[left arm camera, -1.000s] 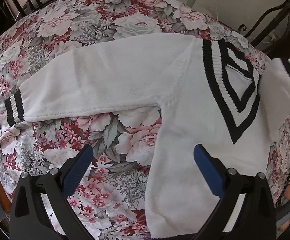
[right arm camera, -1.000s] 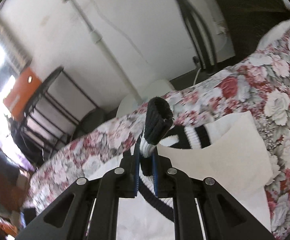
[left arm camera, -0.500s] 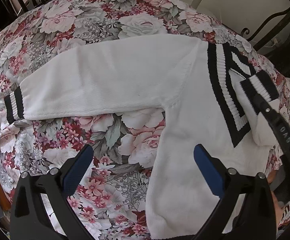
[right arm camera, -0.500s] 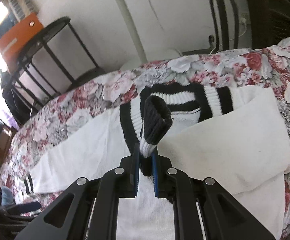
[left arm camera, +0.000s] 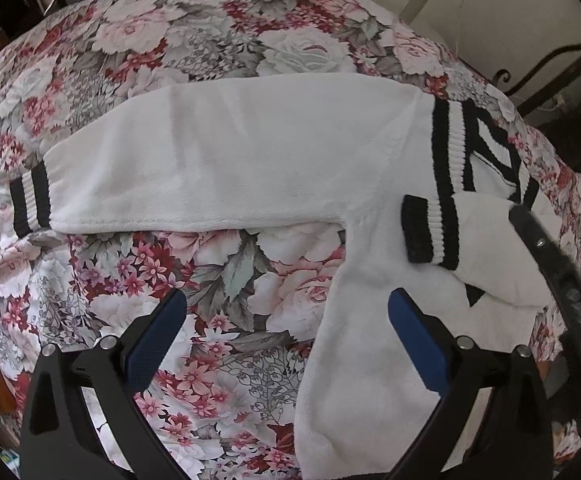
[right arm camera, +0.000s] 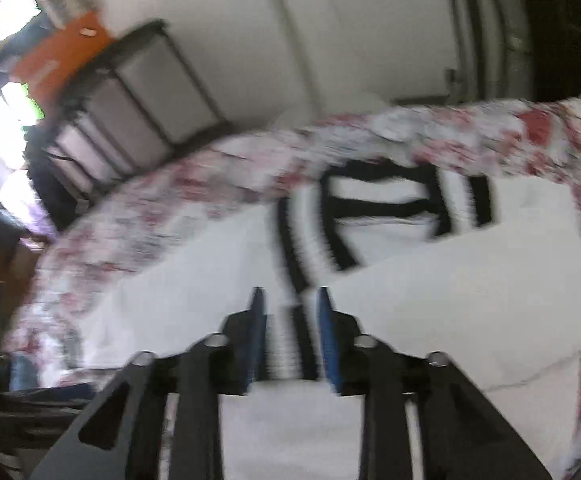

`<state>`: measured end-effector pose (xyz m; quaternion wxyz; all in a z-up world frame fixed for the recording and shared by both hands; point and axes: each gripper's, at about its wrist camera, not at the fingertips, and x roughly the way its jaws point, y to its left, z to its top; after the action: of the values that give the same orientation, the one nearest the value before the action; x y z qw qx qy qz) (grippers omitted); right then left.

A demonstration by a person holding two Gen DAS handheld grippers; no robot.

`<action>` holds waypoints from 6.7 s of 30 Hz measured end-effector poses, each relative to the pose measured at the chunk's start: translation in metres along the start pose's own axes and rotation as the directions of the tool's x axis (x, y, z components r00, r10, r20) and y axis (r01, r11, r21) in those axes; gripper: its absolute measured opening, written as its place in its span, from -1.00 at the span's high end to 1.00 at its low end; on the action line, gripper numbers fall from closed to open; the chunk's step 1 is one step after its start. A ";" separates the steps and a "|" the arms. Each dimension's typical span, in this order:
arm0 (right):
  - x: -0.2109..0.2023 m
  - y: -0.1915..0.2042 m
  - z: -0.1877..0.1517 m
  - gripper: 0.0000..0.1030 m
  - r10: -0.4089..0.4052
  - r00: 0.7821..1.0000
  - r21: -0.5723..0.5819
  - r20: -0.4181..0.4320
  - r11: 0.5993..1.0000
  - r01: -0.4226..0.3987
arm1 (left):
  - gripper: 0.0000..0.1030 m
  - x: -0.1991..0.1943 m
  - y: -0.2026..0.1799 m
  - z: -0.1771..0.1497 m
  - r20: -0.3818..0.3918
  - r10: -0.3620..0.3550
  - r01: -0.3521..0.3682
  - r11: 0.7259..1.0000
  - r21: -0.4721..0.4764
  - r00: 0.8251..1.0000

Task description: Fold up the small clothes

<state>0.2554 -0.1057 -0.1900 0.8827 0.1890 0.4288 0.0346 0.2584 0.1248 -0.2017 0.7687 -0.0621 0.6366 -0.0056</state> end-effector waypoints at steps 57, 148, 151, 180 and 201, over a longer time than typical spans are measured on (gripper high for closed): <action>-0.028 -0.212 -0.002 0.89 -0.125 0.965 0.125 -0.231 0.980 0.157 | -0.92 0.116 -0.223 -0.008 0.035 0.015 -0.027 0.923 0.384 0.999; -0.112 -0.130 -0.024 -0.39 0.234 0.971 0.364 -0.043 0.909 -0.203 | 0.81 -0.030 -0.003 0.027 0.355 -0.146 0.221 0.959 -0.180 0.923; -0.118 -0.138 -0.025 -0.39 0.234 0.972 0.373 -0.035 0.905 -0.204 | 0.81 -0.031 -0.034 0.024 0.350 -0.147 0.201 0.972 -0.124 0.925; -0.163 -0.231 -0.043 -0.39 0.203 0.978 0.512 0.054 0.835 -0.201 | 0.81 0.023 -0.263 -0.029 0.253 -0.198 0.126 0.954 0.273 0.947; -0.088 -0.153 -0.011 -0.39 0.176 0.984 0.412 -0.001 0.897 -0.160 | -0.84 -0.012 -0.165 -0.005 0.320 -0.058 0.008 0.988 0.155 0.946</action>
<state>0.1764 -0.2639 -0.1864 0.8086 0.4056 0.4256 0.0236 0.2633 -0.0380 -0.1743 0.8648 -0.0143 0.4986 -0.0568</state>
